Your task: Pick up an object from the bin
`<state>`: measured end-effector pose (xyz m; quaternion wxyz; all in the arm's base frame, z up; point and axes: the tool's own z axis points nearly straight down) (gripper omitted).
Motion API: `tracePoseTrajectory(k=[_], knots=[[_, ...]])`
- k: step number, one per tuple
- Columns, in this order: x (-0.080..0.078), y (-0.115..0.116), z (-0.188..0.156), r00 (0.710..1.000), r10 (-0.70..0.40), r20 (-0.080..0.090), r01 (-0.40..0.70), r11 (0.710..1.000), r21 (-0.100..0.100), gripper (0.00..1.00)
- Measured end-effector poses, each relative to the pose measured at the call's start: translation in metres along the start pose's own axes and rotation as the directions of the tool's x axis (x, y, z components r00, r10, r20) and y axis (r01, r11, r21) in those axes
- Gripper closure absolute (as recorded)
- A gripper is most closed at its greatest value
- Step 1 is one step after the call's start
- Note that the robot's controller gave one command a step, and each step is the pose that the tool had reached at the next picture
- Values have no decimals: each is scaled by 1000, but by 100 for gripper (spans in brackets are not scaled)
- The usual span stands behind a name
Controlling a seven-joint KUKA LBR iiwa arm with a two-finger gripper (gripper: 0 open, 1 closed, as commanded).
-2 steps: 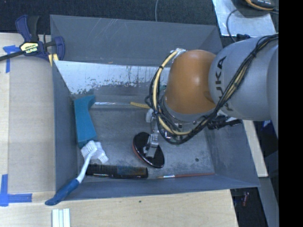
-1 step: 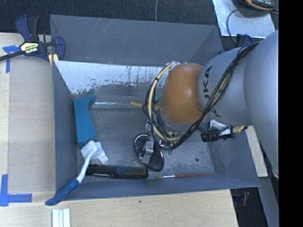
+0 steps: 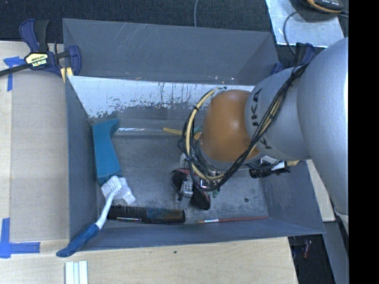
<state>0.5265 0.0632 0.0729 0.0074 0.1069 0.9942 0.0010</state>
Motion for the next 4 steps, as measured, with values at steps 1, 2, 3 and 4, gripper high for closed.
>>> tracePoseTrajectory(k=[1,2,3,4], knots=[[5,4,3,968,251,-2,-251,968,3,100],[5,4,3,968,251,-2,-251,968,3,100],[6,3,-7,968,250,-6,-250,968,5,100],[5,3,-34,968,249,-4,-249,968,5,100]])
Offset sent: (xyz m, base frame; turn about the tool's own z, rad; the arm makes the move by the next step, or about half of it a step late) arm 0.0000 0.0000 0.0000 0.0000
